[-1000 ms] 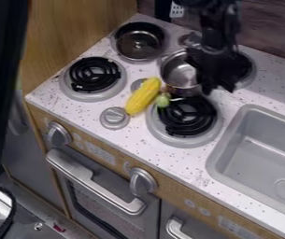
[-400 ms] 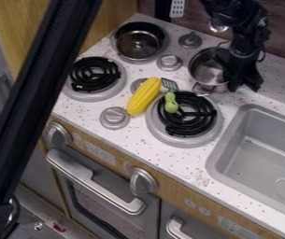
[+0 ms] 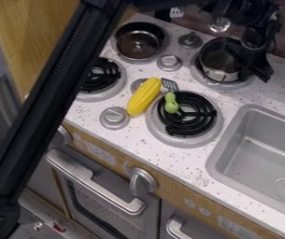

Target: Moved the silver bowl to the right upper burner

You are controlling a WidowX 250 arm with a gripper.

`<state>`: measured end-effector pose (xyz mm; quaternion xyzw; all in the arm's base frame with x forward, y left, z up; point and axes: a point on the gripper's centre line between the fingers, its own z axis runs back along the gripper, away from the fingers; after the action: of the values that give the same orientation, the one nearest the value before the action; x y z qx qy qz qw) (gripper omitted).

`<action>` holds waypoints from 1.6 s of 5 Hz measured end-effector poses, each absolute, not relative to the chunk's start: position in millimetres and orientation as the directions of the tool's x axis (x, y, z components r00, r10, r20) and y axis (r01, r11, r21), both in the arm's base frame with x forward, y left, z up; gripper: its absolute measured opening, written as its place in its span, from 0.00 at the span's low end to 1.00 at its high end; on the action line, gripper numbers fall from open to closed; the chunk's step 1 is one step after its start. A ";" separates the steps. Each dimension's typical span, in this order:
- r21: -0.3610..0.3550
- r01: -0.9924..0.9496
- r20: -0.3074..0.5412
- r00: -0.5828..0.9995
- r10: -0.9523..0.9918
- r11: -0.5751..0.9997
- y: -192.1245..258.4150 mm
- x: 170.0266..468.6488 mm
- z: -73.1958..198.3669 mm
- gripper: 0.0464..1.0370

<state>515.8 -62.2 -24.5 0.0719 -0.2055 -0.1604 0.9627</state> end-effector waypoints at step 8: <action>0.046 -0.111 0.309 0.947 0.091 0.993 34.6 440.5 22.0 0.96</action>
<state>440.5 34.6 22.0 0.0313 -0.1549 0.0512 0.9861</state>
